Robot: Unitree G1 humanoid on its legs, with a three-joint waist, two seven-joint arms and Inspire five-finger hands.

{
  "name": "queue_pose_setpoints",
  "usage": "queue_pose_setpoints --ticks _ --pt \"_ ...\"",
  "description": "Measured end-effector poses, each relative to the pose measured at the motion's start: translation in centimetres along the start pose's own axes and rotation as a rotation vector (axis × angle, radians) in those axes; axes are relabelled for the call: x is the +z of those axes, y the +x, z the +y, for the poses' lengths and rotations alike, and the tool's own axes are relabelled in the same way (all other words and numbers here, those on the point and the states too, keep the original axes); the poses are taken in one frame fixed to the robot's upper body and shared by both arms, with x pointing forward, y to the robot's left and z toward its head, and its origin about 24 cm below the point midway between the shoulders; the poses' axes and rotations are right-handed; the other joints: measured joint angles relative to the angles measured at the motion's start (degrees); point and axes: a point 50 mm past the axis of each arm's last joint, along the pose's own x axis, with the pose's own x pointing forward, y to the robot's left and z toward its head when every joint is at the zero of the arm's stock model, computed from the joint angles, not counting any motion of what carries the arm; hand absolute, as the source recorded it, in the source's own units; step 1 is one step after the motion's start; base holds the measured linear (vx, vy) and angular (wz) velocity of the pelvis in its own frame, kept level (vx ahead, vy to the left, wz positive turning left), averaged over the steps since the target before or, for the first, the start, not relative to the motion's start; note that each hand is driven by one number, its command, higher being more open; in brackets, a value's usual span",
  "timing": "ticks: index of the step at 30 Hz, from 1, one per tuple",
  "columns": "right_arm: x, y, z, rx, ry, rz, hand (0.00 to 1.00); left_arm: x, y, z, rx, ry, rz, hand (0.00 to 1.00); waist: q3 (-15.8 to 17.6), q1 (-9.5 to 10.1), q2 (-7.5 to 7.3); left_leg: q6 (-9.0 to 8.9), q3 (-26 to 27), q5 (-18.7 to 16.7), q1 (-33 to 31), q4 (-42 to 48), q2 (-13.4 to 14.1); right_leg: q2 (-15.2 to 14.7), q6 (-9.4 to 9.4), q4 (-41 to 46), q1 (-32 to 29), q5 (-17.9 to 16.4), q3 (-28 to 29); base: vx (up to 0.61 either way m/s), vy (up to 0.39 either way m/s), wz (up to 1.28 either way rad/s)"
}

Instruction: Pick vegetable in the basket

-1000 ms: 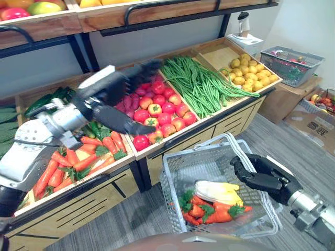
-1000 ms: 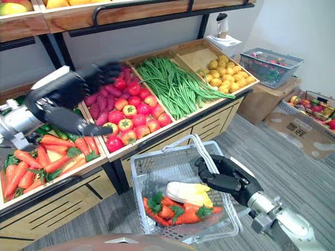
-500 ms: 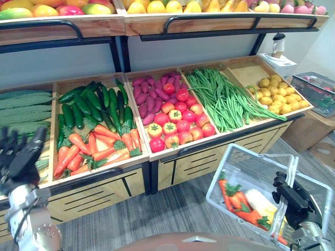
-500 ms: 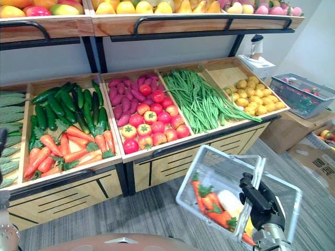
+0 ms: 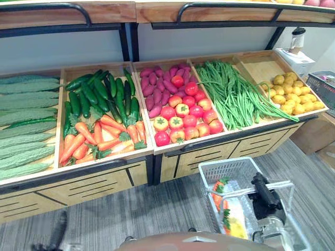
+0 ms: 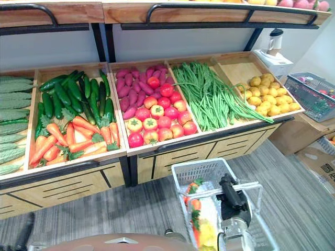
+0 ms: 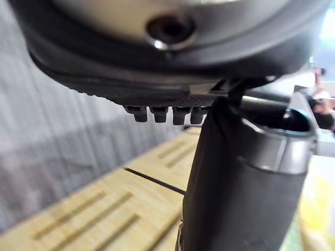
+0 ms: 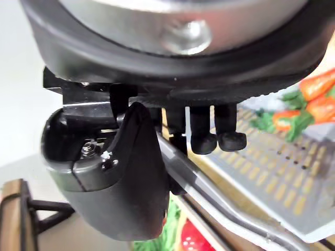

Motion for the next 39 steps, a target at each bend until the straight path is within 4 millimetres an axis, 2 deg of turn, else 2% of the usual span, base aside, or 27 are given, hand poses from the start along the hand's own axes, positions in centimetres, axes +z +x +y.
queue_pose_setpoints --ticks 2,4,5,9,13,18,21,26,28,31,32,34,35,37,39 --pt "-0.6 -0.1 0.4 -0.002 0.033 0.007 0.0 -2.3 -0.6 1.2 0.039 0.048 0.095 1.0 0.38 0.45 0.25 0.06 -0.28 0.41 0.26 -0.27 -0.1 -0.1 0.36 0.1 0.37 -0.1 -0.37 0.09 0.004 0.15" --pt "-0.8 -0.1 0.7 0.002 0.031 0.006 0.0 -3.4 -1.0 1.7 0.053 0.076 0.151 1.0 0.54 0.96 0.31 0.06 -0.35 0.42 0.41 -0.56 -0.18 -0.11 0.47 0.09 0.5 -0.22 -0.43 0.07 0.002 0.05" --pt "-0.8 -0.1 0.8 0.005 0.031 -0.004 0.0 -4.1 -1.2 1.8 0.047 0.115 0.185 1.0 0.8 1.54 0.72 0.06 -0.27 0.45 0.43 -0.57 -0.2 -0.12 0.47 0.04 0.54 -0.25 -0.36 0.07 0.002 0.01" --pt "-1.1 0.2 1.7 0.021 -0.008 0.002 0.0 -5.4 -1.8 1.1 -0.034 0.202 0.247 1.0 1.46 1.62 1.49 -0.14 0.3 0.31 1.35 -0.64 -0.1 0.0 0.51 0.13 1.3 -0.51 0.25 0.04 0.002 -0.05" --pt "-1.3 0.2 1.9 0.019 -0.053 0.01 0.0 -6.3 -2.3 -0.8 -0.2 0.356 0.271 1.0 1.95 1.55 1.39 -0.34 1.23 0.03 2.51 -0.64 0.12 0.15 0.44 0.86 1.5 -0.87 1.11 -0.02 0.001 -0.14" --pt "-1.6 0.1 1.9 0.008 -0.058 0.019 0.0 -6.4 -2.2 -2.2 -0.289 0.41 0.275 1.0 2.26 1.37 1.57 -0.58 2.34 -0.26 3.23 -0.67 0.37 0.33 0.35 1.8 0.68 -1.25 2.2 -0.05 -0.003 -0.12" --pt "-1.6 0.0 1.7 -0.002 -0.094 0.021 0.0 -6.4 -2.2 -2.2 -0.29 0.412 0.276 1.0 2.25 1.3 1.74 -0.58 2.51 -0.28 3.27 -0.66 0.39 0.36 0.36 1.8 0.62 -1.24 2.39 0.0 0.002 -0.02" --pt "-1.4 -0.1 1.2 -0.04 -0.057 -0.005 0.0 -6.3 -2.1 -1.9 -0.29 0.449 0.269 1.0 2.67 1.47 2.05 -0.6 4.07 -1.11 3.2 0.63 0.59 0.47 0.4 2.41 -0.24 -1.22 4.17 0.02 0.008 -0.17" --pt "-1.2 -0.2 0.8 -0.062 -0.043 -0.019 0.0 -6.4 -2.1 -1.7 -0.282 0.452 0.273 1.0 2.9 1.46 2.06 -0.62 5.28 -2.92 3.06 3.31 1.12 0.52 0.56 3.11 -0.33 -1.39 5.56 0.02 0.024 -0.34" --pt "-0.5 -0.5 -0.4 -0.12 -0.016 -0.054 0.0 -6.3 -2.1 -2.0 -0.284 0.446 0.268 1.0 3.67 1.07 1.99 -0.54 6.82 -7.85 1.07 11.51 2.85 0.77 0.79 5.38 -1.29 -2.38 7.76 -0.02 0.036 -0.38" --pt "-0.2 -0.7 -1.0 -0.147 -0.011 -0.069 0.0 -6.2 -2.0 -2.3 -0.291 0.441 0.263 1.0 4.25 0.39 2.54 -0.37 7.21 -10.91 -0.86 16.81 4.42 1.28 1.09 6.99 -2.25 -2.98 8.86 -0.07 0.072 -0.36" --pt "0.0 -0.8 -1.4 -0.162 -0.006 -0.079 0.0 -6.2 -2.0 -2.5 -0.295 0.449 0.258 1.0 4.8 -0.29 2.9 -0.27 8.29 -13.55 -1.95 21.23 5.86 1.88 1.29 8.91 -3.56 -3.56 10.44 -0.08 0.094 -0.52" --pt "0.1 -1.1 -1.6 -0.174 -0.001 -0.088 0.0 -6.1 -2.0 -2.6 -0.304 0.473 0.251 1.0 5.86 -0.39 3.01 -0.18 10.24 -15.98 -1.98 24.82 7.36 2.62 1.6 10.79 -4.66 -4.15 12.84 -0.09 0.127 -0.76" --pt "0.0 -1.5 -1.9 -0.188 0.005 -0.09 0.0 -6.1 -2.0 -2.7 -0.305 0.483 0.244 1.0 6.43 -0.47 2.67 -0.08 12.28 -17.95 -1.82 27.67 8.61 3.38 1.89 12.68 -5.99 -4.7 15.2 -0.08 0.112 -0.74" --pt "-0.3 -2.4 -1.8 -0.2 0.033 -0.101 0.0 -5.6 -1.8 -3.2 -0.318 0.509 0.211 1.0 7.23 -1.52 1.78 -0.06 15.76 -20.39 -1.46 31.22 10.73 4.62 2.17 14.02 -7.43 -4.67 18.43 -0.06 0.097 -0.76"
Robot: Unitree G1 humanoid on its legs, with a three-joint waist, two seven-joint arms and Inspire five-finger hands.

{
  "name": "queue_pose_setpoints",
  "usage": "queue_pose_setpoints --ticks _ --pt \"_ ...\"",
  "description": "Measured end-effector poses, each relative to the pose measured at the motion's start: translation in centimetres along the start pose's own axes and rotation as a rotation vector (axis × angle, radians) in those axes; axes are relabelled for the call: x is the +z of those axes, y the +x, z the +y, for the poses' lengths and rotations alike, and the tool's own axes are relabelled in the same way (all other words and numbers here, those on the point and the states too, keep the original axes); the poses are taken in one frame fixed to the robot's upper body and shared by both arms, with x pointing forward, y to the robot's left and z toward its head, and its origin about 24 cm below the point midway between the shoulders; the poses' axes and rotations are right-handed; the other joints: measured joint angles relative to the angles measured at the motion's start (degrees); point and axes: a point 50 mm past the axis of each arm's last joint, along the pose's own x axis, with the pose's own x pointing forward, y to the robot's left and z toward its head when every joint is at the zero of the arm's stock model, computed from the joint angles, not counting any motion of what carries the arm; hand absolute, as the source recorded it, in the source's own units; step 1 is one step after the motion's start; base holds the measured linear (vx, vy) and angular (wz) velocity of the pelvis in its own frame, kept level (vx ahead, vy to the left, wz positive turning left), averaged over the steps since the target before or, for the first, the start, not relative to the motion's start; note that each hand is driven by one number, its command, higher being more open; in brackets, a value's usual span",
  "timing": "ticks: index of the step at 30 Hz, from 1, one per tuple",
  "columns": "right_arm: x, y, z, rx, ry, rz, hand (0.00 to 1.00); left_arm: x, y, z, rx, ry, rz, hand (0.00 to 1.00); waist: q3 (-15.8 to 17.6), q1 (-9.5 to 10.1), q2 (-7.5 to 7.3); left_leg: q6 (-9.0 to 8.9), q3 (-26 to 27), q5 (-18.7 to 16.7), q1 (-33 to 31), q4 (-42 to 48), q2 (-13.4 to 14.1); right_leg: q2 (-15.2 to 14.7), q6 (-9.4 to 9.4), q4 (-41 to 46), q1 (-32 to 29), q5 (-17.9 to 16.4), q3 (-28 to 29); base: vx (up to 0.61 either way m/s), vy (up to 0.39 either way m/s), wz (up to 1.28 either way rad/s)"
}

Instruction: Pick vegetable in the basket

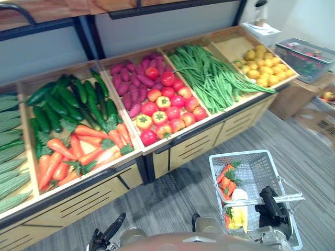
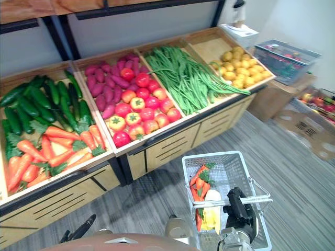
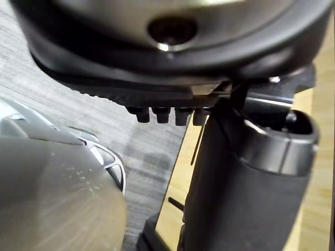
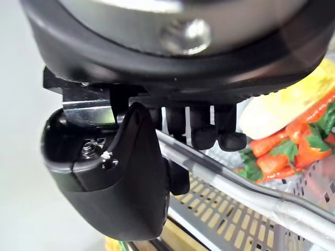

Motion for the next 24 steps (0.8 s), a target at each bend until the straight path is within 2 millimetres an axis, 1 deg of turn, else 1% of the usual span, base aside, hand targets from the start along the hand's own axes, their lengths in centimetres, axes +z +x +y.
queue_pose_setpoints --ticks 2,3,4,5,6,7,8,9,10,11,12,13,14,15,16,17,18,19,20,21,22,23,24 --pt "0.2 -0.4 0.3 0.011 0.014 -0.018 0.0 0.5 0.1 -0.2 -0.004 0.026 -0.025 1.0 0.9 -0.1 -0.34 0.08 3.35 -1.27 1.08 1.82 1.6 1.12 0.4 0.31 -0.76 0.3 2.57 -0.05 0.099 -0.96" --pt "0.6 -0.7 0.4 0.017 0.016 -0.032 0.0 1.1 0.1 -0.7 -0.02 0.036 -0.048 1.0 1.7 -0.17 -0.74 0.08 7.05 -2.44 2.5 3.29 2.79 1.51 0.44 1.44 -2.15 0.39 3.66 -0.08 0.114 -1.27" --pt "0.8 -0.6 0.5 0.022 0.019 -0.042 0.0 1.6 0.2 -0.9 -0.027 0.034 -0.067 1.0 2.04 -0.18 -1.06 0.24 9.03 -3.0 2.97 4.1 3.54 0.81 -0.08 2.1 -3.37 0.54 1.71 -0.07 0.103 -1.13" --pt "0.9 -0.6 0.6 0.026 0.019 -0.047 0.0 1.9 0.3 -1.2 -0.035 0.038 -0.078 1.0 2.32 -0.2 -0.77 0.37 10.26 -3.32 3.06 4.68 4.1 -0.4 -0.66 2.51 -4.13 0.76 -1.31 -0.04 0.122 -0.95" --pt "1.1 -0.6 0.9 0.034 0.02 -0.053 0.0 2.8 0.5 -1.8 -0.061 0.063 -0.105 1.0 2.82 -0.07 -1.51 0.47 12.72 -3.59 3.9 5.33 4.86 -3.48 -1.3 4.46 -5.14 0.4 -8.41 0.02 0.111 -0.88" --pt "1.1 -0.5 0.8 0.03 0.02 -0.054 0.0 3.6 0.7 -2.2 -0.084 0.09 -0.125 1.0 2.97 -0.23 -2.45 0.48 14.33 -3.6 4.41 5.51 5.03 -7.4 -3.66 8.54 -6.89 -1.09 -15.65 0.06 0.079 -0.78" --pt "1.2 -0.5 0.7 0.022 0.02 -0.056 0.0 4.0 0.9 -2.5 -0.098 0.102 -0.137 1.0 3.03 -0.37 -2.81 0.48 14.89 -3.6 4.58 5.66 5.14 -9.43 -5.6 11.41 -7.61 -2.3 -19.18 0.09 -0.019 -0.52" --pt "1.2 -0.5 0.5 0.003 0.02 -0.059 0.0 4.7 1.0 -2.8 -0.114 0.117 -0.157 1.0 2.67 -0.95 -3.45 0.4 15.89 -3.69 4.9 6.32 5.19 -12.53 -8.54 16.81 -8.09 -3.32 -25.31 0.14 -0.077 -0.56" --pt "1.6 -0.1 0.8 0.004 0.019 -0.072 0.0 5.4 1.1 -3.3 -0.13 0.114 -0.178 1.0 2.8 -1.64 -3.62 0.56 16.46 -3.92 5.16 7.59 5.53 -13.05 -7.82 18.03 -8.85 -1.43 -28.98 0.13 -0.08 -0.76" --pt "1.8 0.5 1.4 0.019 0.018 -0.075 0.0 5.4 1.1 -3.5 -0.134 0.109 -0.176 1.0 3.05 -1.59 -2.98 1.34 16.56 -3.46 5.34 7.19 5.57 -12.45 -9.25 17.49 -9.4 -0.18 -30.17 0.07 -0.075 -1.35" --pt "1.8 1.9 3.0 0.064 0.016 -0.072 0.0 5.3 1.1 -3.6 -0.136 0.1 -0.171 1.0 3.14 -1.21 -1.92 3.77 17.43 -2.54 4.88 5.54 5.54 -8.91 -10.57 9.97 -9.22 4.08 -30.27 -0.02 -0.069 -1.62" --pt "2.3 2.9 4.2 0.097 0.021 -0.092 0.0 5.1 1.1 -4.2 -0.158 0.097 -0.165 1.0 2.36 -0.53 0.06 3.01 19.0 -2.64 3.51 -0.25 4.25 -7.07 -10.82 6.59 -9.66 5.15 -31.02 -0.03 -0.039 -1.81" --pt "2.6 3.4 5.0 0.116 0.032 -0.115 0.0 5.2 1.0 -4.8 -0.174 0.086 -0.18 1.0 2.61 0.09 -0.15 -0.35 20.89 -0.12 4.46 -1.94 3.01 -9.45 -10.02 16.17 -11.01 -1.14 -34.05 0.01 -0.002 -1.31" --pt "2.5 3.6 5.5 0.128 0.034 -0.115 0.0 5.8 1.2 -4.6 -0.163 0.083 -0.196 1.0 3.21 0.07 -1.54 -0.82 22.8 0.28 5.98 -3.0 1.2 -11.36 -8.5 16.65 -8.78 -6.14 -37.07 0.06 -0.003 -0.87" --pt "2.5 3.8 5.8 0.141 0.026 -0.11 0.0 5.8 1.2 -4.6 -0.16 0.079 -0.194 1.0 3.86 -0.01 -1.46 -1.02 23.53 0.33 6.85 -3.17 1.29 -11.15 -8.74 16.12 -8.39 -6.36 -37.59 0.09 -0.048 -0.49" --pt "2.2 4.0 5.8 0.145 -0.001 -0.087 0.0 5.3 1.2 -4.4 -0.152 0.075 -0.175 1.0 3.73 -0.26 -0.91 -1.31 24.11 1.11 7.65 -4.36 1.47 -9.89 -9.14 14.52 -7.3 -5.84 -38.64 0.11 -0.08 -0.28" --pt "1.9 3.8 5.5 0.142 -0.014 -0.069 0.0 5.1 1.2 -4.3 -0.149 0.072 -0.168 1.0 3.42 0.02 -0.52 -1.12 24.13 2.16 8.04 -5.47 1.59 -8.11 -9.14 12.24 -6.37 -5.46 -38.94 0.1 -0.079 -0.14" --pt "1.7 3.8 5.5 0.145 -0.016 -0.063 0.0 5.0 1.2 -4.3 -0.147 0.07 -0.165 1.0 3.35 0.02 -0.52 -0.93 24.12 2.74 8.16 -5.9 1.75 -7.42 -9.22 11.19 -5.97 -5.24 -39.16 0.1 -0.108 -0.06" --pt "1.4 3.7 5.8 0.161 0.004 -0.045 0.0 4.8 1.2 -4.0 -0.135 0.063 -0.154 1.0 3.31 -0.05 -0.45 -0.1 24.02 4.11 7.94 -5.6 3.22 -5.15 -9.6 7.57 -4.61 -4.1 -39.63 0.08 -0.114 -0.1" --pt "1.2 3.6 5.9 0.168 0.002 -0.038 0.0 4.6 1.2 -3.8 -0.124 0.052 -0.145 1.0 3.11 -0.02 -0.31 0.79 24.05 4.76 7.54 -4.63 4.57 -3.69 -9.95 5.0 -3.83 -3.1 -39.76 0.08 -0.108 -0.14" --pt "1.1 3.5 5.9 0.174 0.001 -0.035 0.0 4.5 1.2 -3.7 -0.116 0.045 -0.139 1.0 3.11 0.09 -0.31 1.37 24.1 5.39 7.44 -3.96 5.33 -2.57 -10.12 3.38 -3.13 -2.42 -39.79 0.07 -0.105 -0.22" --pt "1.1 3.4 5.9 0.189 -0.002 -0.032 0.0 4.0 1.2 -3.4 -0.101 0.04 -0.123 1.0 3.04 0.24 -0.43 2.4 24.4 6.61 7.56 -2.98 6.51 -0.83 -10.49 0.23 -1.63 -1.36 -39.42 0.08 -0.104 -0.23" --pt "1.1 3.2 5.7 0.196 -0.004 -0.031 0.0 3.5 1.1 -3.1 -0.085 0.036 -0.103 1.0 2.97 0.21 -0.48 2.89 24.45 8.2 7.83 -1.5 7.62 0.67 -10.76 -2.76 0.12 -0.39 -38.91 0.08 -0.1 -0.24"
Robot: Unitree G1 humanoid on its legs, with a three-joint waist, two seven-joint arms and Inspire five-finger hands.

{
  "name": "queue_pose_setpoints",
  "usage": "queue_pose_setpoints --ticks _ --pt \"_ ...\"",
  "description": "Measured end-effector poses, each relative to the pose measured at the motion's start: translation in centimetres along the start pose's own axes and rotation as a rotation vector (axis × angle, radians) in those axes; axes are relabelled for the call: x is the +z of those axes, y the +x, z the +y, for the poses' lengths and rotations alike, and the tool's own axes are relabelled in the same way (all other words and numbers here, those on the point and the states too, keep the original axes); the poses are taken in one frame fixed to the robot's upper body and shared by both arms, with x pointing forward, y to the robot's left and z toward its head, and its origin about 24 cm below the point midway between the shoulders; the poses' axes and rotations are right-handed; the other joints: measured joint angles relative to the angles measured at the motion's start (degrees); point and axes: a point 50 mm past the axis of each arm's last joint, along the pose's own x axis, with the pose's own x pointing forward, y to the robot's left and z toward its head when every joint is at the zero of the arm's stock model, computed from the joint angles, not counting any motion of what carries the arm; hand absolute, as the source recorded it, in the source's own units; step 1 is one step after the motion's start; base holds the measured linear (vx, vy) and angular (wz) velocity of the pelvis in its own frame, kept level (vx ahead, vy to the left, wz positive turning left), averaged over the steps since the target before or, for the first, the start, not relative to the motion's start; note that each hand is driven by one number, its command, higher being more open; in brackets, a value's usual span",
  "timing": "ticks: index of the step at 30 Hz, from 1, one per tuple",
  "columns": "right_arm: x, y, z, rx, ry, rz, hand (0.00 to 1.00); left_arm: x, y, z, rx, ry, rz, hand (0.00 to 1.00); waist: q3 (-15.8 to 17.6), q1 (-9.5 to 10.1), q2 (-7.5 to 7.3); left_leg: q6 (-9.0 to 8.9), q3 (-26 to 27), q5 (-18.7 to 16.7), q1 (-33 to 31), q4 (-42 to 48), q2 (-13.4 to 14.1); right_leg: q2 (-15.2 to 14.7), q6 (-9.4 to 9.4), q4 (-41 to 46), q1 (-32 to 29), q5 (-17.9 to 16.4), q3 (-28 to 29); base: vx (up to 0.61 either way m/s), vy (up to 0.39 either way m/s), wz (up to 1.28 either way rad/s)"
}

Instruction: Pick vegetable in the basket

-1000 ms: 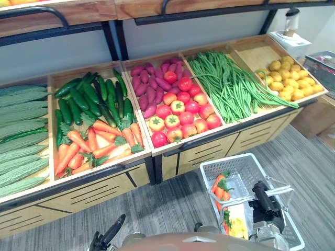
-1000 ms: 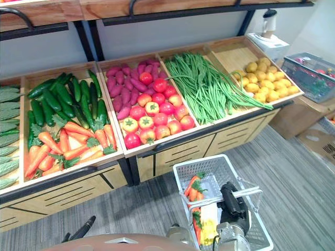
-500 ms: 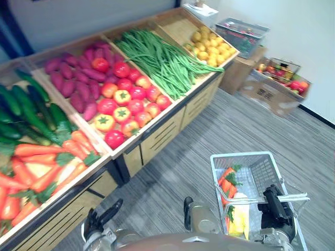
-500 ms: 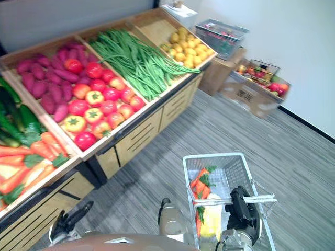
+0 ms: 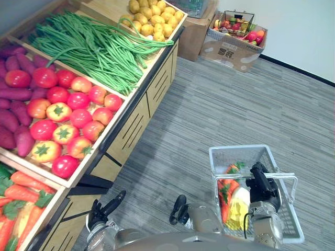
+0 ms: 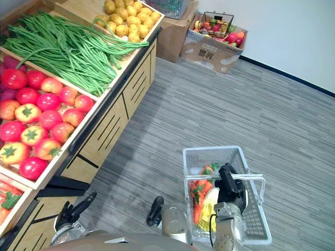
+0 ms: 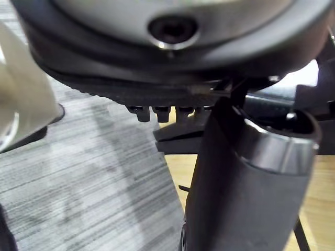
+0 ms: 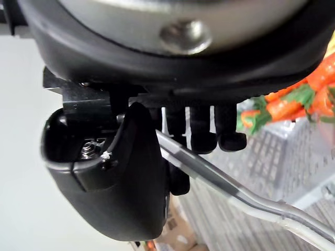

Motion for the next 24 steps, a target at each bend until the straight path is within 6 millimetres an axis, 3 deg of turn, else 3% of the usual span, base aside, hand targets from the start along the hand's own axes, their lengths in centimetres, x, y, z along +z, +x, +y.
queue_pose_setpoints --ticks 1,2,3,4,6,7,9,12,15,17,19,20,21,22,23,24 --pt "0.0 -0.2 0.0 0.006 -0.003 0.0 0.0 -0.3 -0.1 0.1 0.004 -0.001 0.008 1.0 -0.06 0.0 -0.1 0.54 -0.1 1.0 -0.04 1.82 0.89 0.56 -0.23 -1.59 0.96 0.53 0.39 0.09 -0.08 -0.29" --pt "0.1 -0.5 -0.1 0.014 -0.007 -0.003 0.0 -0.7 -0.4 0.2 0.009 -0.004 0.015 1.0 -0.06 0.44 -0.41 -0.36 -0.13 1.32 -0.39 5.07 2.55 1.06 -0.5 -3.81 2.77 1.22 1.48 0.09 -0.04 -0.3" --pt "0.3 -0.7 -0.3 0.011 -0.01 -0.012 0.0 -0.7 -0.4 0.1 0.002 0.004 0.01 1.0 -0.13 0.76 -0.31 -2.55 -0.14 -0.68 -0.4 4.33 2.35 1.1 -0.37 -4.67 3.54 1.41 2.25 0.09 0.004 -0.4" --pt "0.4 -0.8 -0.5 0.005 -0.012 -0.015 0.0 -0.7 -0.4 -0.1 -0.017 0.02 0.01 1.0 -0.12 1.04 -0.33 -2.88 -0.03 -2.34 -0.85 3.18 1.67 1.1 -0.05 -5.57 4.52 1.63 3.39 0.06 0.06 -0.34" --pt "0.3 -1.0 -0.6 0.004 -0.011 -0.011 0.0 -0.8 -0.4 -0.4 -0.041 0.028 0.013 1.0 -0.19 1.09 -0.16 -0.61 0.14 -1.69 -2.31 -0.19 0.68 1.28 0.28 -5.57 5.13 1.82 4.74 0.03 0.127 -0.49" --pt "0.0 -1.1 -0.6 0.004 -0.006 -0.004 0.0 -0.9 -0.5 -0.4 -0.044 0.031 0.019 1.0 -0.73 1.33 0.35 -0.75 1.6 0.58 -1.32 -1.95 -0.04 1.73 0.86 -5.79 5.47 2.09 6.51 0.02 0.159 -0.57" --pt "-0.4 -1.6 -0.7 0.002 0.009 0.003 0.0 -0.8 -0.5 -0.6 -0.054 0.043 0.017 1.0 -1.84 0.89 -0.53 -1.56 1.61 1.13 -0.87 -3.29 -1.35 1.66 2.44 -8.69 5.91 3.83 8.36 0.03 0.138 -0.43" --pt "-0.2 -2.2 -0.8 -0.004 0.02 -0.011 0.0 -0.7 -0.4 -0.6 -0.058 0.043 0.012 1.0 -1.94 0.79 -0.93 -1.53 3.8 1.15 1.22 -4.0 -2.52 2.1 2.72 -11.92 7.34 5.8 10.32 0.03 0.122 -0.43" --pt "0.1 -2.5 -1.0 -0.005 0.016 -0.022 0.0 -0.8 -0.5 -0.5 -0.055 0.045 0.017 1.0 -1.82 0.93 -0.51 -1.09 4.07 1.43 3.79 -1.91 -2.22 2.96 2.87 -13.43 9.14 6.13 13.6 0.02 0.088 -0.56" --pt "0.2 -2.5 -0.8 0.002 0.012 -0.025 0.0 -1.0 -0.5 -0.3 -0.051 0.047 0.021 1.0 -1.82 1.3 -0.28 0.76 0.32 2.62 3.6 2.67 -0.75 3.74 2.83 -13.61 9.64 6.13 16.72 0.03 0.028 -0.87" --pt "0.3 -2.5 -0.4 0.022 0.007 -0.028 0.0 -1.6 -0.8 0.4 -0.036 0.043 0.037 1.0 -1.99 1.93 0.14 5.05 -10.47 5.91 0.3 9.53 -0.23 3.94 2.01 -13.9 9.81 6.07 21.29 0.06 0.079 -1.18" --pt "0.4 -2.5 -0.2 0.028 0.004 -0.038 0.0 -1.3 -0.8 0.3 -0.045 0.019 0.021 1.0 -1.92 2.98 -0.13 3.91 -24.27 1.73 -4.65 12.96 -3.37 3.84 1.57 -13.33 8.79 5.76 25.45 0.08 0.142 -1.33" --pt "0.3 -2.5 -0.2 0.024 0.005 -0.036 0.0 -1.2 -0.8 0.2 -0.054 0.014 0.014 1.0 -1.91 3.79 0.01 3.06 -32.69 -3.01 -7.19 12.79 -6.77 3.65 0.96 -13.27 8.44 5.31 28.25 0.09 0.161 -1.36" --pt "0.2 -2.5 -0.3 0.02 0.004 -0.032 0.0 -1.2 -0.8 0.3 -0.053 0.012 0.014 1.0 -1.95 4.37 0.09 2.64 -37.27 -5.16 -8.59 12.52 -8.88 3.62 0.96 -13.22 8.3 5.31 29.78 0.11 0.173 -1.27" --pt "0.1 -2.7 -0.6 0.002 0.001 -0.023 0.0 -1.5 -0.9 0.7 -0.04 -0.007 0.024 1.0 -2.01 4.94 0.29 1.04 -47.24 -8.36 -12.08 10.09 -13.13 3.41 1.12 -13.15 8.32 5.23 32.34 0.11 0.238 -1.15" --pt "0.1 -2.7 -0.7 -0.009 0.002 -0.023 0.0 -1.7 -1.0 0.9 -0.03 -0.02 0.032 1.0 -2.05 5.3 0.36 0.25 -52.41 -8.75 -13.42 6.03 -15.44 3.17 1.75 -12.53 8.04 5.04 33.8 0.09 0.264 -1.04"
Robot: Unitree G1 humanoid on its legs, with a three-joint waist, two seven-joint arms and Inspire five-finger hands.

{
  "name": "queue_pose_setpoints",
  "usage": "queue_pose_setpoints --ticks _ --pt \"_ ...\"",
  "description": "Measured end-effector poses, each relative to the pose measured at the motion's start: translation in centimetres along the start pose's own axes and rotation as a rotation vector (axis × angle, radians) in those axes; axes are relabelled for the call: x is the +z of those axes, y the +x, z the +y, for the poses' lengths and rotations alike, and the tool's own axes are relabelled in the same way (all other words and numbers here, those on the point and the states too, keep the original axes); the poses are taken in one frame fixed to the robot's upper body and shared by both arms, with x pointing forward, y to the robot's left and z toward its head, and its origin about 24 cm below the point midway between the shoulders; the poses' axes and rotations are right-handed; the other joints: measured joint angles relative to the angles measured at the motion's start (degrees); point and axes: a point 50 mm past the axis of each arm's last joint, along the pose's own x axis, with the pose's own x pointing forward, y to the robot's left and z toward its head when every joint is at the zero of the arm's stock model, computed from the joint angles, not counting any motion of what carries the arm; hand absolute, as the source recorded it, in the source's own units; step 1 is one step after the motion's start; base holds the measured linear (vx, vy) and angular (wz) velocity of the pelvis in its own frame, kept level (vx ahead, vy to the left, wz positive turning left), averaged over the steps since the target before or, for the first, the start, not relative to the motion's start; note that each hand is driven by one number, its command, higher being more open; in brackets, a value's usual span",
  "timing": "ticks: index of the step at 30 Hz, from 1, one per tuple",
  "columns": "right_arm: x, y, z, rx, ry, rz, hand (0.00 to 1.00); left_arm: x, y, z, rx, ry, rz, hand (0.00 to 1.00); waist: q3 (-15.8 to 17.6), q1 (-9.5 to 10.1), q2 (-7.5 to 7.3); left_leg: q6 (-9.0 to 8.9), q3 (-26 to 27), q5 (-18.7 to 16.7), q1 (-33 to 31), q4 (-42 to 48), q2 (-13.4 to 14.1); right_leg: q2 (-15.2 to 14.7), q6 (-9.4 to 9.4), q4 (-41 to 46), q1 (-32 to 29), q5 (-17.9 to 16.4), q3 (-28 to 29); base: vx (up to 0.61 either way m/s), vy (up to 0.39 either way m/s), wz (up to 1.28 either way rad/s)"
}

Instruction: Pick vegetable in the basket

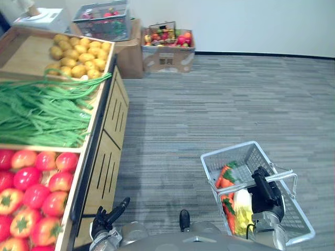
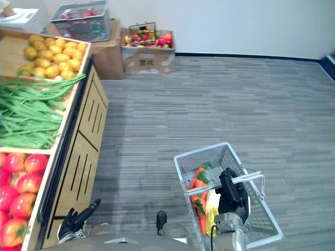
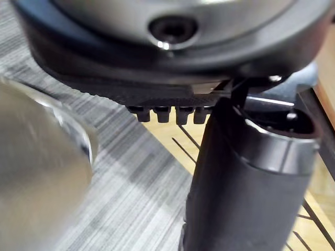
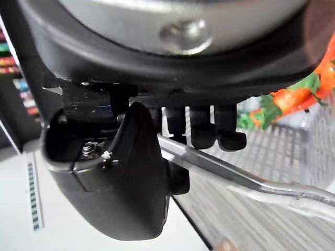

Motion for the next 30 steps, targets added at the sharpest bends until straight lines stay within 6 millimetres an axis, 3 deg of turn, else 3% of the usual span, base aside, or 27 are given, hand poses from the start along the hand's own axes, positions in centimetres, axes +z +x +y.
queue_pose_setpoints --ticks 1,2,3,6,9,12,20,27,30 --pt "0.1 0.0 -0.1 -0.004 -0.001 -0.003 0.0 -0.2 -0.1 0.2 0.005 0.001 0.007 1.0 -0.13 0.17 0.23 -0.32 -3.27 0.23 -0.8 -3.76 -1.37 -0.03 0.65 0.81 -0.52 -0.41 1.08 0.02 0.218 -0.76" --pt "0.5 0.1 -0.3 -0.008 -0.009 -0.015 0.0 -0.7 -0.3 0.3 0.009 -0.001 0.021 1.0 -0.3 0.39 1.31 -0.76 -7.52 2.7 -1.56 -10.83 -2.2 0.51 1.99 2.57 -1.55 -1.25 2.24 0.03 0.301 -0.79" --pt "0.7 0.3 -0.5 -0.019 -0.016 -0.021 0.0 -1.3 -0.5 0.4 0.018 -0.006 0.045 1.0 -0.45 0.76 2.16 -3.16 -9.18 6.85 -1.22 -13.84 -3.23 0.74 3.81 5.76 -2.69 -2.51 4.42 0.05 0.276 -0.57" --pt "0.8 0.1 -0.3 -0.012 -0.013 -0.025 0.0 -1.2 -0.4 0.6 0.011 -0.032 0.045 1.0 -0.76 0.79 -0.07 -1.5 -7.3 7.17 -0.31 -15.05 -5.98 -2.68 5.61 7.04 -3.39 -4.03 4.88 0.1 0.207 -0.09" --pt "0.4 -0.1 1.0 0.047 -0.012 -0.011 0.0 -1.1 -0.4 0.5 0.0 -0.035 0.05 1.0 -0.88 0.92 -0.62 -1.43 -5.68 7.22 0.99 -14.29 -6.19 -3.22 5.63 6.18 -1.6 -4.02 5.23 0.08 0.112 -0.1" --pt "0.4 -0.5 1.0 0.062 -0.026 -0.008 0.0 -1.1 -0.4 0.4 0.008 -0.032 0.044 1.0 -1.81 0.85 0.12 -1.42 -5.1 7.23 3.58 -16.46 -5.79 -3.82 5.87 4.7 1.47 -4.18 3.57 0.05 0.01 0.16" --pt "0.1 0.2 -0.1 0.007 -0.038 0.004 0.0 -1.6 -0.6 -0.7 -0.053 0.035 0.058 1.0 -4.42 0.6 1.45 -1.44 -5.11 16.08 7.56 -32.64 -6.48 -5.13 6.37 4.61 -1.17 -3.94 1.16 -0.01 -0.033 0.15" --pt "-1.6 1.1 1.1 0.038 -0.028 0.063 0.0 -1.4 -0.5 -0.3 -0.057 0.075 0.056 1.0 -6.0 1.88 0.83 -1.29 -3.95 16.91 7.47 -34.54 -6.78 -5.19 7.23 3.0 -1.84 -3.11 1.96 0.0 0.007 -0.06" --pt "-2.2 1.4 1.1 0.026 -0.027 0.087 0.0 -1.1 -0.3 0.0 -0.051 0.082 0.046 1.0 -6.15 2.15 -0.21 -1.27 -4.22 16.94 7.42 -34.53 -6.92 -5.7 7.39 2.8 -1.75 -3.01 1.5 0.04 0.023 0.05"
